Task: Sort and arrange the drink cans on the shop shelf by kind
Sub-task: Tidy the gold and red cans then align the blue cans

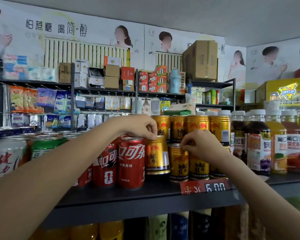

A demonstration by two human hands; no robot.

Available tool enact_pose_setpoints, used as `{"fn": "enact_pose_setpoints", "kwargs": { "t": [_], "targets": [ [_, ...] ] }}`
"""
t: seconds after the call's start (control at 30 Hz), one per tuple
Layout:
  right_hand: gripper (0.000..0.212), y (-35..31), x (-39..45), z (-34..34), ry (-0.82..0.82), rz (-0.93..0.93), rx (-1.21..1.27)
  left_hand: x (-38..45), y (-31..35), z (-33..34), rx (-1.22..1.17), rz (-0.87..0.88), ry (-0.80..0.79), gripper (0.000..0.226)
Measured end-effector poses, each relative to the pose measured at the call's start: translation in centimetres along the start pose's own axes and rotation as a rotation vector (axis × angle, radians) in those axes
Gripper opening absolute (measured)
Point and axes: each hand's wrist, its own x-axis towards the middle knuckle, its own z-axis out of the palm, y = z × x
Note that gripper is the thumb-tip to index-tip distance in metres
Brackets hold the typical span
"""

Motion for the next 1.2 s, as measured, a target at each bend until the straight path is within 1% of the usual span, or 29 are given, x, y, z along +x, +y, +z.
{"fn": "enact_pose_setpoints", "kwargs": {
  "t": [0.07, 0.17, 0.2, 0.27, 0.3, 0.33, 0.4, 0.43, 0.47, 0.5, 0.53, 0.6, 0.67, 0.77, 0.83, 0.87, 0.93, 1.0, 1.1, 1.2],
  "targets": [
    [0.013, 0.0, 0.0, 0.1, 0.009, 0.013, 0.039, -0.2, 0.7, -1.7, -0.076, -0.026, 0.035, 0.004],
    [0.011, -0.3, 0.1, 0.5, 0.036, 0.008, 0.109, -0.4, 2.1, -4.3, -0.161, -0.052, 0.105, 0.008],
    [0.009, -0.6, 0.1, 0.7, 0.048, 0.007, 0.154, -0.4, 2.4, -5.0, -0.180, -0.055, 0.129, 0.008],
    [0.003, -1.1, 0.1, 0.8, 0.063, 0.041, 0.324, -0.2, 2.9, -5.9, -0.214, -0.064, 0.161, 0.007],
    [0.005, -1.2, 0.1, 0.6, 0.067, 0.069, 0.395, 0.0, 2.9, -6.0, -0.212, -0.067, 0.167, 0.007],
    [0.016, -1.1, 0.1, 0.3, 0.063, 0.102, 0.431, 0.1, 3.0, -6.0, -0.184, -0.067, 0.165, 0.007],
    [0.048, -1.1, 0.2, -0.5, -0.004, 0.159, 0.547, 0.5, 3.1, -5.4, -0.114, -0.055, 0.159, 0.008],
    [0.063, -1.4, 0.3, -0.8, -0.035, 0.164, 0.640, 0.7, 3.2, -4.9, -0.097, -0.047, 0.165, 0.007],
    [0.073, -1.9, 0.4, -0.9, -0.034, 0.151, 0.699, 0.9, 3.2, -4.4, -0.090, -0.035, 0.174, 0.005],
    [0.078, -2.3, 0.5, -0.9, 0.002, 0.138, 0.692, 1.3, 3.2, -3.9, -0.087, -0.016, 0.187, 0.003],
    [0.079, -2.6, 0.8, -0.6, 0.063, 0.134, 0.632, 1.6, 3.3, -3.5, -0.087, 0.007, 0.198, 0.003],
    [0.078, -3.0, 1.1, 0.0, 0.191, 0.142, 0.490, 2.4, 3.4, -2.5, -0.095, 0.040, 0.208, 0.009],
    [0.076, -2.8, 1.1, 0.6, 0.256, 0.138, 0.420, 2.9, 3.2, -1.7, -0.099, 0.062, 0.236, 0.015],
    [0.074, -2.5, 1.2, 0.6, 0.233, 0.132, 0.400, 3.3, 2.6, -1.2, -0.127, 0.070, 0.296, 0.015],
    [0.073, -2.5, 1.4, 0.5, 0.225, 0.132, 0.385, 2.8, 2.5, -1.3, -0.182, 0.063, 0.318, 0.004],
    [0.074, -2.5, 1.4, 0.5, 0.226, 0.130, 0.372, 2.3, 2.5, -1.5, -0.205, 0.056, 0.334, 0.003],
    [0.076, -2.5, 1.3, 0.8, 0.234, 0.133, 0.344, 1.0, 1.9, -1.9, -0.236, 0.027, 0.352, 0.013],
    [0.078, -2.4, 1.1, 1.2, 0.250, 0.142, 0.334, -0.8, 0.8, -2.1, -0.214, -0.021, 0.301, 0.018],
    [0.081, -2.5, 0.8, 1.5, 0.289, 0.137, 0.341, -3.7, -1.2, -1.8, -0.171, -0.069, 0.131, 0.022],
    [0.091, -2.8, 0.7, 2.0, 0.257, 0.135, 0.364, -5.3, -2.4, -1.6, -0.143, -0.105, -0.029, 0.024]
  ]
}}
